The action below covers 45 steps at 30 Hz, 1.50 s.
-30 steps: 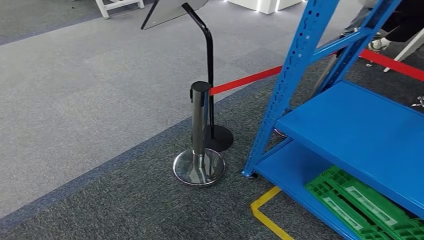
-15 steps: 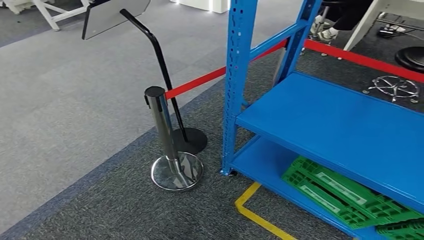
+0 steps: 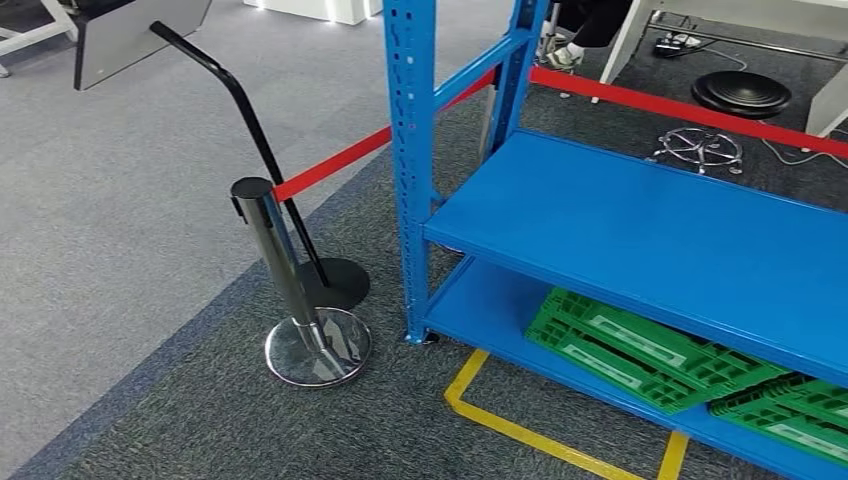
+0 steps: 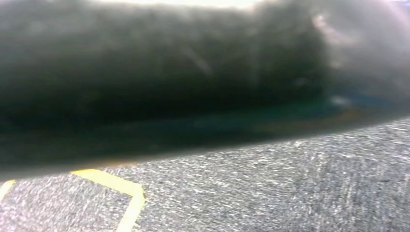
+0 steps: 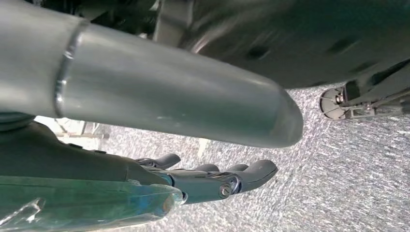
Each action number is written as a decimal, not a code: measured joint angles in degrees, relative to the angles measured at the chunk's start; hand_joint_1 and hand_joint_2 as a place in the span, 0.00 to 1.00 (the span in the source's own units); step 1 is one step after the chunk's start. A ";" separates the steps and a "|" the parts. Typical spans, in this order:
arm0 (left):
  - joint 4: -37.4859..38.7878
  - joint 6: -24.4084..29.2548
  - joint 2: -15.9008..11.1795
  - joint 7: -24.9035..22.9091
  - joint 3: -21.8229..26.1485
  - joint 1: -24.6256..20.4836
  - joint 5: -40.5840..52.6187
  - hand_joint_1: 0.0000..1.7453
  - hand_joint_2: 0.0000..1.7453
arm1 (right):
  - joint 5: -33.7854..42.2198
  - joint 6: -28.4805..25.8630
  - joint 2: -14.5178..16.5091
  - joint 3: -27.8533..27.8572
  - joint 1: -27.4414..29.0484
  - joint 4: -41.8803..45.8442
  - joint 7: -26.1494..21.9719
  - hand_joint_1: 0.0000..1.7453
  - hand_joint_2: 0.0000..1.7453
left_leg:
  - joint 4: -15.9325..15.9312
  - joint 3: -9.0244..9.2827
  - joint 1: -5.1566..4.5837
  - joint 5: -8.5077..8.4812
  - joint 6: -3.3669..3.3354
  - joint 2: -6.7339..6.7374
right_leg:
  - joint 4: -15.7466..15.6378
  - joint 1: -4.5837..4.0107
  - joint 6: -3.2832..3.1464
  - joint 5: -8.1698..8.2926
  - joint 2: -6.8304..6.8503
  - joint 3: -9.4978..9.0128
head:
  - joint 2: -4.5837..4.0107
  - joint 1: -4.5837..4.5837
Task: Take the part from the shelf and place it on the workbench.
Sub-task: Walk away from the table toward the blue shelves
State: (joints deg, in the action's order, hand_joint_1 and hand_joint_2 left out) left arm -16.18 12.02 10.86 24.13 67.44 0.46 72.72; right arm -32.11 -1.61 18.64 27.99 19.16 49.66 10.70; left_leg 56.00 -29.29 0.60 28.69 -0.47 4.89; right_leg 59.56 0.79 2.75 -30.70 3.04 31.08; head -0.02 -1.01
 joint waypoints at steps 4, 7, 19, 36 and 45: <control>0.05 0.00 -0.04 0.00 0.14 -0.22 0.00 0.00 0.00 | 0.02 0.04 0.01 0.13 0.00 -0.01 -0.01 0.00 0.00 | 0.31 0.61 -0.11 0.43 1.36 1.45 | -2.76 -0.22 -1.59 0.88 -0.10 -1.40 | 0.00 0.41; 0.05 0.00 -0.04 0.00 0.20 -0.30 -0.01 0.00 0.00 | 0.07 0.09 0.02 0.30 0.09 0.00 0.05 0.00 0.00 | 4.38 -0.81 0.27 3.81 2.28 -1.88 | -2.97 0.03 -2.64 1.49 -1.79 -1.64 | 0.00 0.66; 0.19 -0.07 -0.28 0.37 0.51 -0.02 0.02 0.00 0.00 | 0.70 0.27 0.06 0.11 0.62 0.20 0.98 0.00 0.00 | 1.06 -0.84 0.25 0.01 0.08 -8.76 | -2.60 -0.20 -1.51 1.85 -10.45 -0.32 | 0.00 1.03; 0.23 -1.67 -0.22 2.26 1.63 -0.67 -0.79 0.00 0.00 | 1.90 -0.12 0.02 -0.39 1.52 0.75 1.08 0.00 0.00 | 1.45 -0.17 0.14 1.12 1.53 -1.64 | -2.78 -0.11 -2.19 1.30 -2.02 -1.14 | 0.00 0.77; 0.25 -1.86 -0.24 2.61 2.15 -0.22 -1.05 0.00 0.00 | 1.98 -0.14 0.02 -0.66 1.42 0.94 1.13 0.00 0.00 | 8.21 -3.10 0.18 2.12 1.25 -4.45 | -2.79 -0.44 -3.02 1.55 -3.75 -1.49 | 0.00 1.18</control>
State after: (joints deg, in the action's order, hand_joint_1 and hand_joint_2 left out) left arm -15.93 10.16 10.62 26.74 69.59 0.24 71.67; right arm -30.13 -1.75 18.67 27.33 20.59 50.60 11.83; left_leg 64.21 -32.39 0.78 30.81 0.78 0.44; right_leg 56.77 0.36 -0.27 -29.15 -0.71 29.58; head -0.02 0.17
